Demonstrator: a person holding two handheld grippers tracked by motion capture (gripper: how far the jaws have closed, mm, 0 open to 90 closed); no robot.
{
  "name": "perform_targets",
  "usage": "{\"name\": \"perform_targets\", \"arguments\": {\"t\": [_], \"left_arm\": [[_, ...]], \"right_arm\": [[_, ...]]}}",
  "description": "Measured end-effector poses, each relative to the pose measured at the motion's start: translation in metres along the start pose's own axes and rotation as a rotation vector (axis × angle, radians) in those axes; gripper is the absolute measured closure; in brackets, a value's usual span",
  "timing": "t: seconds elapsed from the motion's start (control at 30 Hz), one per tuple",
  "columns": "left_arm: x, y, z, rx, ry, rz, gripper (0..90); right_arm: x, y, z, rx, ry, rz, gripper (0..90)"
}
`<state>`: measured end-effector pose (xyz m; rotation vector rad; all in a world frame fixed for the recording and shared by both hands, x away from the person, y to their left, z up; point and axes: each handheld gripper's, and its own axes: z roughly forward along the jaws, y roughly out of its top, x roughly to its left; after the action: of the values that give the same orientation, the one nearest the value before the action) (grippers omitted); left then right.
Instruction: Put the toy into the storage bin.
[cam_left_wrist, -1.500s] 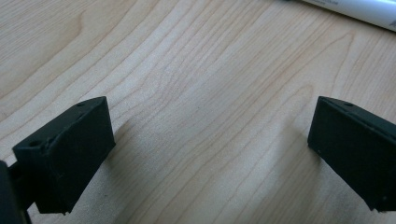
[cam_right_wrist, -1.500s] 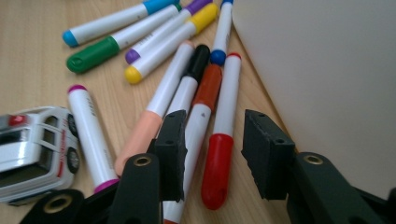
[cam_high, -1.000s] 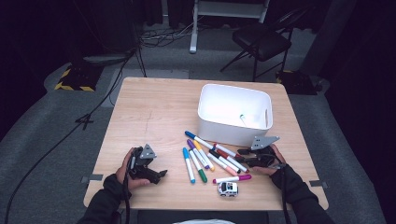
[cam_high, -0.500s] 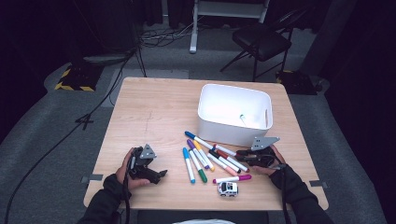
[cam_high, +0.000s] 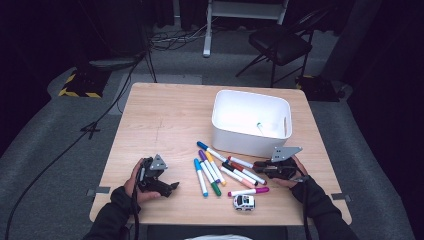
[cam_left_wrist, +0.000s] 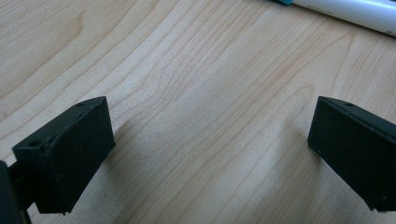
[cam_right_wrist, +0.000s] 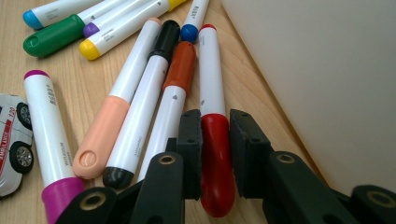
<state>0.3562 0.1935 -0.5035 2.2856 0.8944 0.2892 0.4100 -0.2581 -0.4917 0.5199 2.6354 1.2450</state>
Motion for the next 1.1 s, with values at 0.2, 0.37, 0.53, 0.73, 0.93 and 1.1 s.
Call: {"name": "perform_targets", "arguments": {"t": [0.2, 0.37, 0.53, 0.73, 0.93, 1.1], "left_arm": [[0.000, 0.000, 0.000, 0.000, 0.000, 0.000, 0.6], [0.000, 0.000, 0.000, 0.000, 0.000, 0.000, 0.6], [0.000, 0.000, 0.000, 0.000, 0.000, 0.000, 0.6], [0.000, 0.000, 0.000, -0.001, -0.001, 0.000, 0.6], [0.000, 0.000, 0.000, -0.001, -0.001, 0.001, 0.6], [0.000, 0.000, 0.000, 0.000, 0.000, 0.000, 0.6]], "right_arm": [[-0.003, 0.003, -0.010, -0.037, -0.016, -0.015, 75.2], [0.002, 0.010, -0.021, -0.069, -0.013, -0.025, 75.1], [0.007, 0.020, -0.033, -0.095, -0.007, -0.056, 75.1], [0.011, 0.037, -0.051, -0.119, 0.001, -0.095, 75.1], [0.011, 0.055, -0.069, -0.151, -0.007, -0.140, 75.1], [0.010, 0.068, -0.081, -0.163, -0.020, -0.160, 75.1]]}}
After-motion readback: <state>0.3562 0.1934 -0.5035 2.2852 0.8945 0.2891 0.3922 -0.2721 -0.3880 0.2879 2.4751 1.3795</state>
